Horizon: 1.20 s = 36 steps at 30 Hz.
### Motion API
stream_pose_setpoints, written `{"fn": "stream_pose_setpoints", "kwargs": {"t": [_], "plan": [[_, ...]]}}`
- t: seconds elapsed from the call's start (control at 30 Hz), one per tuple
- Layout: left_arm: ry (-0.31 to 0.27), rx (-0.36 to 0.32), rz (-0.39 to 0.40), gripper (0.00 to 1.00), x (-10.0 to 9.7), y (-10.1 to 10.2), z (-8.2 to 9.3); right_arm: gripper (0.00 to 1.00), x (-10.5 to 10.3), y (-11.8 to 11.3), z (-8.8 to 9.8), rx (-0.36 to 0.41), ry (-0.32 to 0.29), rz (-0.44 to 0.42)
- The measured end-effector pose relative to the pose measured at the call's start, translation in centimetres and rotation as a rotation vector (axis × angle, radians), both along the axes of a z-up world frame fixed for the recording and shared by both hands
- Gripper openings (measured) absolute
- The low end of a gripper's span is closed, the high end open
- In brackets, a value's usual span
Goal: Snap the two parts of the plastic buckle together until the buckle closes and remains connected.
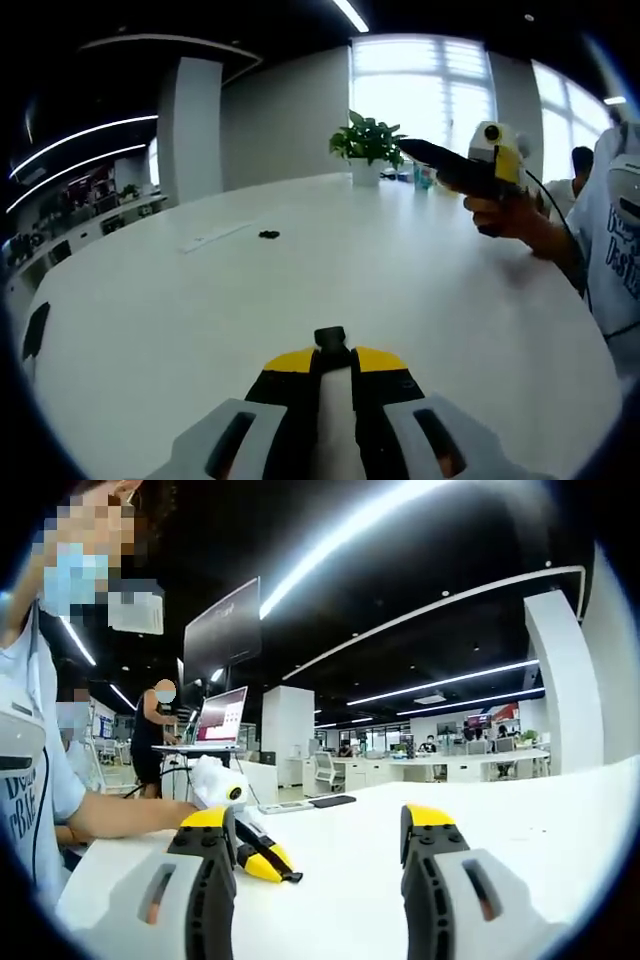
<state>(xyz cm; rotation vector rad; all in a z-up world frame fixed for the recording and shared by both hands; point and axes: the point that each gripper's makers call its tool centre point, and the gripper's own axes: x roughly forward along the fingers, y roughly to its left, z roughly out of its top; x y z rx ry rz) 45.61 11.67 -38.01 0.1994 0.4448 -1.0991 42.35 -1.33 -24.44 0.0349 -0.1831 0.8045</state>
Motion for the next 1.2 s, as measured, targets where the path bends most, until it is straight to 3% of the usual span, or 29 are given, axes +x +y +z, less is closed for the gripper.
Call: {"fn": "stream_pose_setpoints", "kwargs": {"t": [0.13, 0.53, 0.7, 0.83, 1.07, 1.2], "plan": [[0.014, -0.041, -0.005, 0.11, -0.2, -0.4, -0.1, 0.68, 0.3, 0.0, -0.7, -0.001, 0.022, -0.003], [0.002, -0.034, -0.011, 0.11, 0.3, -0.4, 0.1, 0.68, 1.7, 0.0, -3.6, -0.055, 0.089, -0.032], [0.017, -0.045, -0.007, 0.11, 0.4, -0.4, 0.0, 0.64, 2.9, -0.9, -5.7, -0.081, 0.162, -0.095], [0.012, -0.043, -0.004, 0.11, 0.4, -0.5, -0.1, 0.64, 3.3, -1.3, -5.3, -0.077, 0.146, -0.122], [0.019, -0.054, -0.008, 0.11, 0.5, -0.6, -0.2, 0.64, 3.7, -2.2, -6.7, -0.091, 0.198, -0.168], [0.019, -0.057, -0.010, 0.11, 0.4, -0.6, -0.2, 0.62, 4.6, -3.4, -7.1, -0.107, 0.196, -0.224]]}}
